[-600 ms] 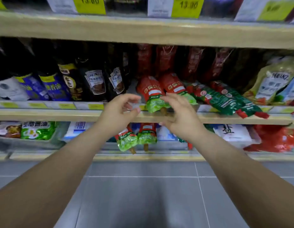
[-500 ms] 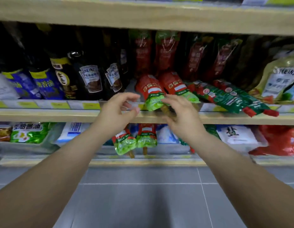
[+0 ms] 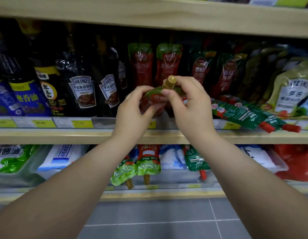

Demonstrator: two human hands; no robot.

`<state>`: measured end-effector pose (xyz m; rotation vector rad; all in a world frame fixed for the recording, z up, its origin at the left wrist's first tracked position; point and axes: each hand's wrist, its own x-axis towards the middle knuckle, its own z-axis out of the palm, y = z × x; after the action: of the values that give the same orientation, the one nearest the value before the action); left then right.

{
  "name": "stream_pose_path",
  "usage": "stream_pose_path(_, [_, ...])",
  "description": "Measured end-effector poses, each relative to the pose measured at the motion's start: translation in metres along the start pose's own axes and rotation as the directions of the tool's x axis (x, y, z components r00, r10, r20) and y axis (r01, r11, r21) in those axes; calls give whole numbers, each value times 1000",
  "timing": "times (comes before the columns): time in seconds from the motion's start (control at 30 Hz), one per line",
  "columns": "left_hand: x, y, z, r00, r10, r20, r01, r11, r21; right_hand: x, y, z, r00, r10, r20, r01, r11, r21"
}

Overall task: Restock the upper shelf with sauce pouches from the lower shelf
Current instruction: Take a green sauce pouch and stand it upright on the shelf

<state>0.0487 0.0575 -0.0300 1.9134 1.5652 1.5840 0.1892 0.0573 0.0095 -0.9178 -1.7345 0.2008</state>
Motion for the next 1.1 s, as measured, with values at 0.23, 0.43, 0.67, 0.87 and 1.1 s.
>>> stream_pose_path(0.23, [17, 4, 3, 998, -51, -44, 47, 994, -99, -20, 25, 7, 997, 46, -57, -48, 998, -40])
stream_pose_path(0.43, [26, 0, 4, 991, -131, -9, 129, 988, -85, -16, 35, 29, 968, 89, 235, -48, 984, -173])
stream_pose_path(0.67, [-22, -34, -26, 993, 120, -3, -113, 946, 304, -4, 39, 44, 967, 142, 212, -82, 959, -270])
stream_pose_path(0.87, [-38, -64, -35, 949, 315, 11, -264, 775, 575, 11, 35, 64, 961, 163, 224, -60, 911, -407])
stream_pose_path(1.1, [-41, -84, -37, 922, 386, 0, -319, 763, 562, 33, 31, 87, 909, 264, 323, -98, 888, -450])
